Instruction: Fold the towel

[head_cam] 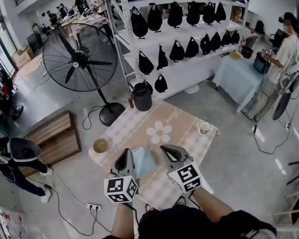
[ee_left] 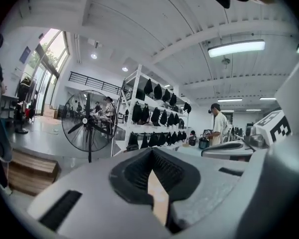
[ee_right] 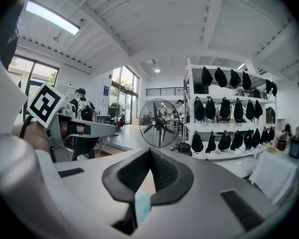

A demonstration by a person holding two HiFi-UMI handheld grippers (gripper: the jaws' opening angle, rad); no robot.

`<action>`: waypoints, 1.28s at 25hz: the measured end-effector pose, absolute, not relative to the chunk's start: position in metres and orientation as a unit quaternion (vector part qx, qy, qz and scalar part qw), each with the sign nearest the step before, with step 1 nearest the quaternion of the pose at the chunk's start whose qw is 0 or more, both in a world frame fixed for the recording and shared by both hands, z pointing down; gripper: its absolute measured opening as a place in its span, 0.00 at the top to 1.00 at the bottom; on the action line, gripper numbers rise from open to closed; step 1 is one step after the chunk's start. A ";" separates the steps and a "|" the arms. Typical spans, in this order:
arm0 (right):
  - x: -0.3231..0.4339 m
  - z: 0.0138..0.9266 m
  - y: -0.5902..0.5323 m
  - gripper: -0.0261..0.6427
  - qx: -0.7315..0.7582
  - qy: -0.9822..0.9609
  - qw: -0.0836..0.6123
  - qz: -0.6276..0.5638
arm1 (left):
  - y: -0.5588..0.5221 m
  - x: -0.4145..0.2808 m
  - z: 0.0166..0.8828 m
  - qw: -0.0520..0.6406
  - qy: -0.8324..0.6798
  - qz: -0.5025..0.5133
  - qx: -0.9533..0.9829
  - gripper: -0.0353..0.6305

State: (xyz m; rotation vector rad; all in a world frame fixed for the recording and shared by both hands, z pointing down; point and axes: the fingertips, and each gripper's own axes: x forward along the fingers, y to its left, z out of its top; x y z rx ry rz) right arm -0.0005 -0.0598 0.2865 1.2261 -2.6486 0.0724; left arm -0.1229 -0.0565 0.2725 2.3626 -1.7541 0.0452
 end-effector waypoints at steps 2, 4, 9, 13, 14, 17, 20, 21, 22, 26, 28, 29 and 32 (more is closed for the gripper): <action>0.001 0.271 -0.060 0.96 0.419 -0.903 0.100 0.010 | -0.051 -0.123 0.251 0.085 -0.600 -0.001 0.795 0.94; 0.002 0.262 -0.058 0.96 0.419 -0.903 0.091 0.006 | -0.041 -0.119 0.241 0.080 -0.605 -0.009 0.792 0.94; 0.006 0.253 -0.051 0.96 0.420 -0.904 0.079 0.003 | -0.021 -0.110 0.241 0.078 -0.603 -0.006 0.794 0.94; 0.002 0.247 -0.049 0.96 0.416 -0.907 0.071 -0.003 | -0.017 -0.111 0.238 0.071 -0.603 -0.005 0.795 0.94; 0.001 0.246 -0.048 0.96 0.415 -0.907 0.071 -0.005 | -0.017 -0.111 0.237 0.071 -0.604 -0.005 0.794 0.94; 0.000 0.246 -0.046 0.96 0.412 -0.908 0.071 -0.011 | -0.014 -0.111 0.236 0.066 -0.606 -0.004 0.793 0.94; 0.001 0.246 -0.047 0.96 0.414 -0.907 0.073 -0.013 | -0.016 -0.115 0.237 0.063 -0.609 0.000 0.791 0.94; 0.000 0.246 -0.047 0.96 0.414 -0.907 0.074 -0.014 | -0.016 -0.117 0.238 0.064 -0.611 0.001 0.789 0.94; 0.000 0.245 -0.048 0.96 0.413 -0.907 0.075 -0.017 | -0.017 -0.120 0.239 0.064 -0.614 0.002 0.787 0.94; 0.005 0.241 -0.051 0.96 0.416 -0.906 0.075 -0.024 | -0.017 -0.124 0.239 0.061 -0.621 0.002 0.782 0.94; 0.007 0.239 -0.052 0.96 0.417 -0.905 0.076 -0.025 | -0.015 -0.123 0.236 0.058 -0.620 0.002 0.782 0.94; 0.006 0.238 -0.052 0.96 0.418 -0.905 0.075 -0.025 | -0.014 -0.123 0.235 0.056 -0.619 0.001 0.783 0.94; 0.004 0.236 -0.051 0.96 0.417 -0.905 0.075 -0.026 | -0.013 -0.120 0.233 0.054 -0.614 0.000 0.787 0.94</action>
